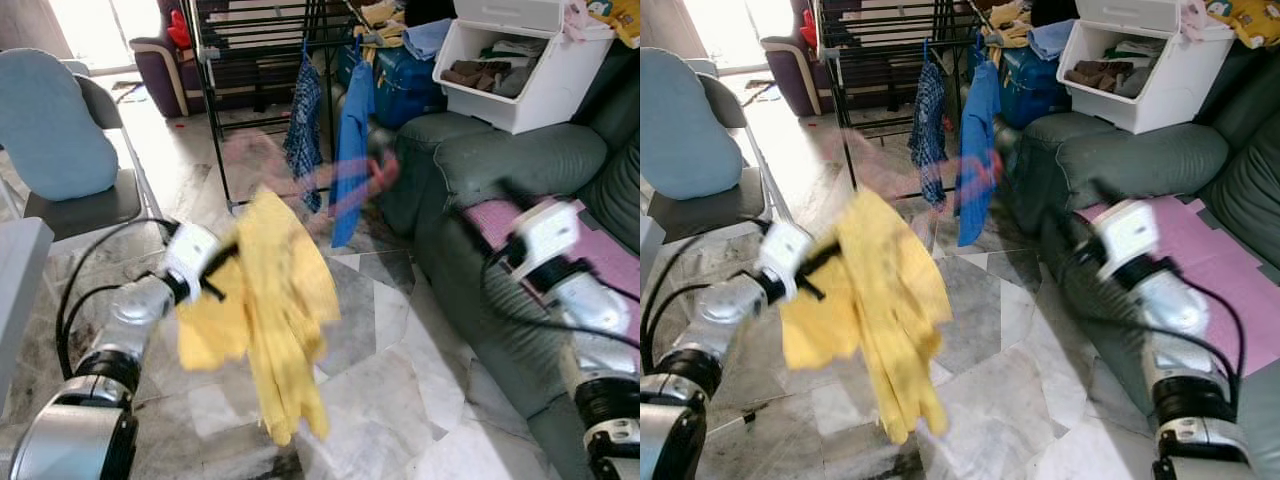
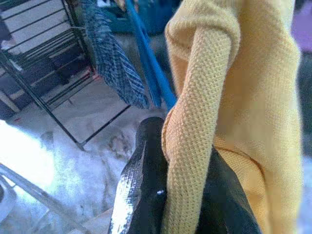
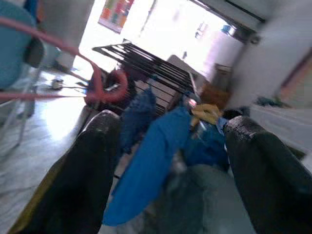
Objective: Hang hanger
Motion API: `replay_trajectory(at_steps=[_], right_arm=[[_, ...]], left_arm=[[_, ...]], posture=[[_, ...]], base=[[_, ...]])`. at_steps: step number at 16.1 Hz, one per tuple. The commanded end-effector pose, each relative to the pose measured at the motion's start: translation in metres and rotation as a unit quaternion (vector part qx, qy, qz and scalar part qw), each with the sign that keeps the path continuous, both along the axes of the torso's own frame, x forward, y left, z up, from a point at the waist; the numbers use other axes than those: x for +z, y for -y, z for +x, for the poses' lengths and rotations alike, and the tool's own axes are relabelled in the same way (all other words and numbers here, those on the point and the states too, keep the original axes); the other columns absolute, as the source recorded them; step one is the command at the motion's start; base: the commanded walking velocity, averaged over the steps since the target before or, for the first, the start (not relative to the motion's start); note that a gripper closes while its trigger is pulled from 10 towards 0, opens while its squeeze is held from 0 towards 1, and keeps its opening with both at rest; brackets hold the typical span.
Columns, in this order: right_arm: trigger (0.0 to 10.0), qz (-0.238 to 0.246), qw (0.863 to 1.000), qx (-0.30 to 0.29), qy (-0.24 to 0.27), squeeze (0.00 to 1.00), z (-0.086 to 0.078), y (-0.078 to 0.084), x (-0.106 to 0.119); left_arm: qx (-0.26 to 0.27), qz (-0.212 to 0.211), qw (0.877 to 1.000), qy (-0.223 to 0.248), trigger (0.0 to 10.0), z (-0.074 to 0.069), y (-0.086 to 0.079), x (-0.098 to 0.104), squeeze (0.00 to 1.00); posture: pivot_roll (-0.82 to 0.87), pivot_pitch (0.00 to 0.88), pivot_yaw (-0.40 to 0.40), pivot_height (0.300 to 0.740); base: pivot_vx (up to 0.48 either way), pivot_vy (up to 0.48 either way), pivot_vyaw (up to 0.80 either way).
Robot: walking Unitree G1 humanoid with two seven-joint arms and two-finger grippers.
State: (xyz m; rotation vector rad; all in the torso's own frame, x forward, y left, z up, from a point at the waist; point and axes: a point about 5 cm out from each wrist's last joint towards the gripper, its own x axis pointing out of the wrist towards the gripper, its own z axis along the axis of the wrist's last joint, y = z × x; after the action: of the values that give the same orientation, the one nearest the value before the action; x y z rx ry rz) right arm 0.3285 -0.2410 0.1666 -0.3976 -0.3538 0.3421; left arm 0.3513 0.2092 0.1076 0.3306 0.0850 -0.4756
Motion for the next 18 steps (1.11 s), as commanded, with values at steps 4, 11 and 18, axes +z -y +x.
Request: replay_trajectory(at_steps=[4, 11, 18], right_arm=[[10.0, 0.034, 0.996, -0.036, -0.077, 1.00, 0.004, -0.009, -0.029], [10.0, 0.067, 0.971, 0.101, -0.208, 0.13, -0.002, -0.069, -0.068], [10.0, 0.070, 0.954, 0.123, -0.265, 0.00, -0.003, -0.074, -0.080]], left_arm=[[-0.056, -0.080, 0.994, 0.042, 0.0, 0.009, 0.022, 0.029, 0.00], [-0.236, -0.097, 0.961, 0.104, 0.0, -0.001, 0.076, 0.077, 0.00], [-0.351, -0.122, 0.918, 0.141, 0.0, -0.026, 0.116, 0.122, 0.00]], posture=[[-0.15, 0.000, 0.023, 0.740], [-0.12, 0.000, 0.021, 0.740], [-0.12, 0.000, 0.016, 0.740]], base=[[0.000, 0.000, 0.00], [0.000, 0.000, 0.00], [0.000, 0.000, 0.00]])
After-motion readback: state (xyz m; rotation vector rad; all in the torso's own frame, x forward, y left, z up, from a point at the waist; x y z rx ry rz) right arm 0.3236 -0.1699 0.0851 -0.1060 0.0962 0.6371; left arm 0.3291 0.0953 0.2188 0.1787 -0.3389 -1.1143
